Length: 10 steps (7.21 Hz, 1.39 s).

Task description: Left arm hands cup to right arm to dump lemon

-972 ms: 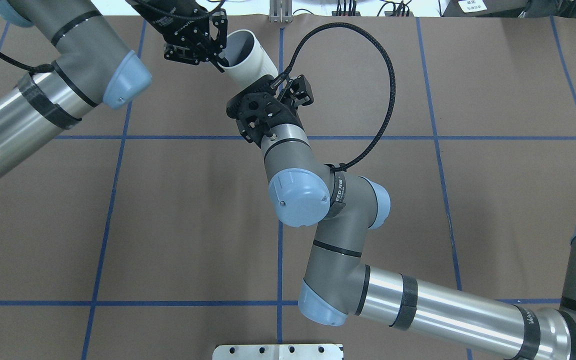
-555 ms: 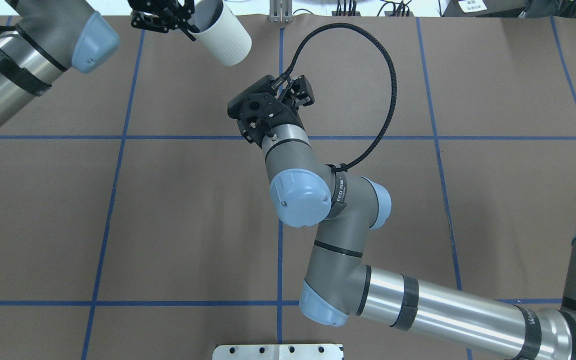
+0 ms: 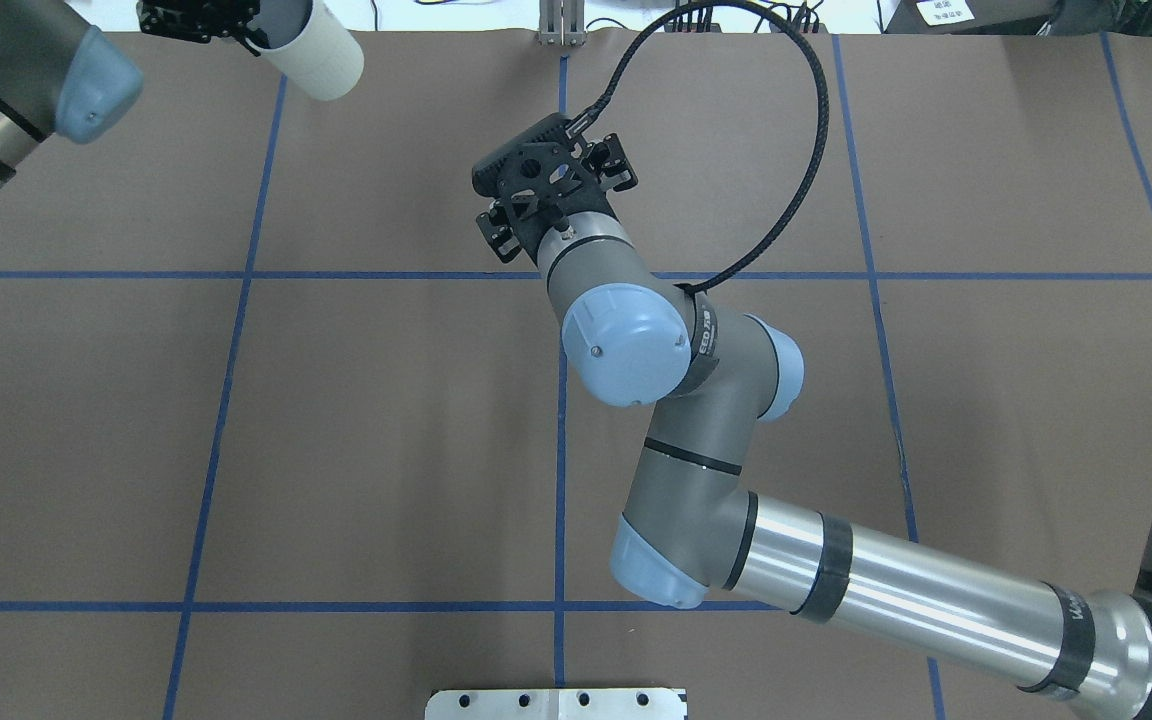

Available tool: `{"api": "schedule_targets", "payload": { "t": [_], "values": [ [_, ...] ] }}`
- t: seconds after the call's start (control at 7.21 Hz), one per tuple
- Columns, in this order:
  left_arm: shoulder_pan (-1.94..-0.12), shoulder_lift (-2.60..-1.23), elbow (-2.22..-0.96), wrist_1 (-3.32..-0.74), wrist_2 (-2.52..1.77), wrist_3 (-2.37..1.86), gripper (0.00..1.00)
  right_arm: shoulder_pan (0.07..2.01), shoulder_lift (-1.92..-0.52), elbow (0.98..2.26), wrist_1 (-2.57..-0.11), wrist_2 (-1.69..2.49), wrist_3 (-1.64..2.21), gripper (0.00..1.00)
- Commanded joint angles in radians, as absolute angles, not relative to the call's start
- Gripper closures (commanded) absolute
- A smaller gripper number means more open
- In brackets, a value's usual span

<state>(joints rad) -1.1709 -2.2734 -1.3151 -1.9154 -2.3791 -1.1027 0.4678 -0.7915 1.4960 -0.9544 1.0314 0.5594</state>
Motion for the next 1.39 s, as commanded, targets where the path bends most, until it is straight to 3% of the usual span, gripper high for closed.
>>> {"api": "schedule_targets", "payload": {
  "t": [0.0,0.28,0.42,0.69,0.97,1.25],
  "values": [
    [-1.210,-2.173,-1.321,-1.829,-2.368,-0.839,1.00,0.552,-0.793,1.497,-0.962,1.199,0.627,0.00],
    [-1.241,-2.081,-1.481,-1.525,-2.358,-0.612,1.00,0.659,-0.822,1.546,-1.096,1.411,0.705,0.00],
    [-1.243,-2.053,-1.521,-1.418,-2.352,-0.497,1.00,0.736,-0.866,1.645,-1.238,1.577,0.706,0.00],
    [-1.229,-1.863,-1.633,-1.420,-2.243,-0.462,1.00,0.884,-0.893,1.722,-1.466,1.847,0.693,0.00],
    [-1.227,-1.705,-1.774,-1.449,-2.246,-0.480,1.00,1.048,-0.990,1.744,-1.514,2.093,0.625,0.00],
    [-1.139,-1.582,-1.792,-1.681,-2.243,-0.673,1.00,1.184,-1.073,1.787,-1.634,2.202,0.432,0.00]
  ]
}}
